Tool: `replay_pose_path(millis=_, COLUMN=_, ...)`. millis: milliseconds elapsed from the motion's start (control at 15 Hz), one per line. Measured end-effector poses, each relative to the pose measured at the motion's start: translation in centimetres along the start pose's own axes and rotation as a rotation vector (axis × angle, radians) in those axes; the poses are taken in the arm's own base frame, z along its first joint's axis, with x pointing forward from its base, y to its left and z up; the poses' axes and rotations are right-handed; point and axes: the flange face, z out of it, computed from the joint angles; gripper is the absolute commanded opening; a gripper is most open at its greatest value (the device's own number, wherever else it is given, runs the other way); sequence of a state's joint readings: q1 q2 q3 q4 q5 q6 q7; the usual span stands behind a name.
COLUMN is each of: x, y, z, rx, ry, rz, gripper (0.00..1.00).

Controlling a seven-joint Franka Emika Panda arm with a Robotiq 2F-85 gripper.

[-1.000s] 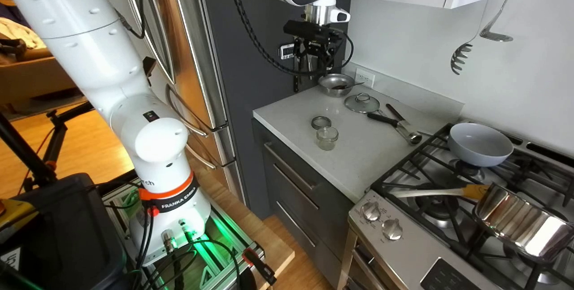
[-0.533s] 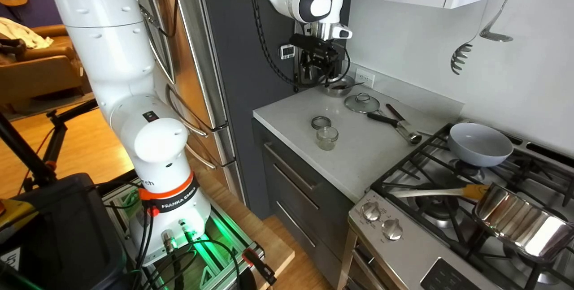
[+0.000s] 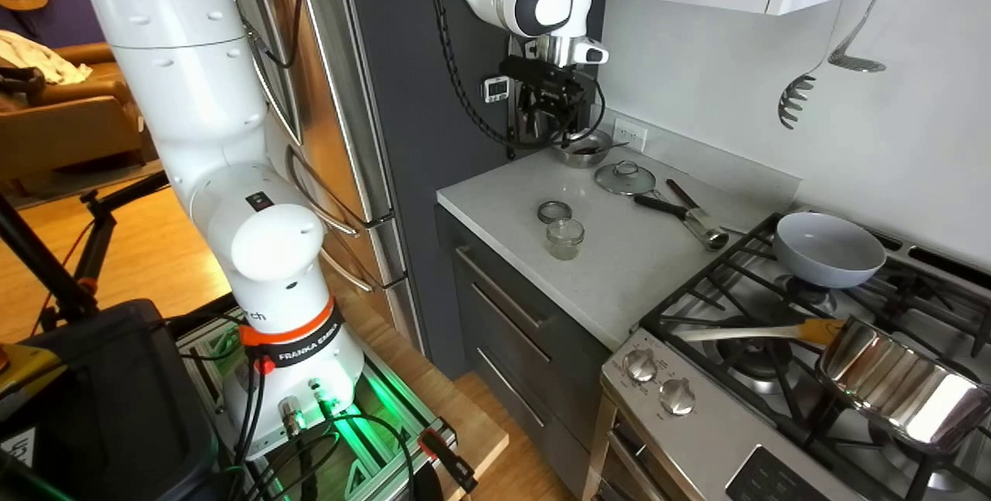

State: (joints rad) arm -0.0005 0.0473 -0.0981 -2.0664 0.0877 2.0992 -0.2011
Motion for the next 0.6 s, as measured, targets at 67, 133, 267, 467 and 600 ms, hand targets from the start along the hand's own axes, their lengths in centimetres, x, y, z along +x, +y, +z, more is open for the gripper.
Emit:
replay_pose_path(millis=67, x=0.1, y=0.0, z=0.4, rx=0.001, ry=-0.006, rz=0.000, gripper=1.00)
replay_pose_path(millis=133, x=0.1, y=0.0, z=0.8, rx=0.001, ry=-0.013, rz=0.000, gripper=1.00)
replay_pose_path(millis=267, x=0.3, y=0.1, z=1.7, rx=0.001, ry=-0.024, rz=0.004, gripper=1.00)
replay_pose_path(millis=467, x=0.8, y=0.2, z=2.9, rx=-0.004, ry=-0.018, rz=0.011, gripper=1.00)
replay_pose_path(millis=600, x=1.2, y=0.3, z=3.8, rx=-0.008, ry=-0.012, rz=0.015, gripper=1.00)
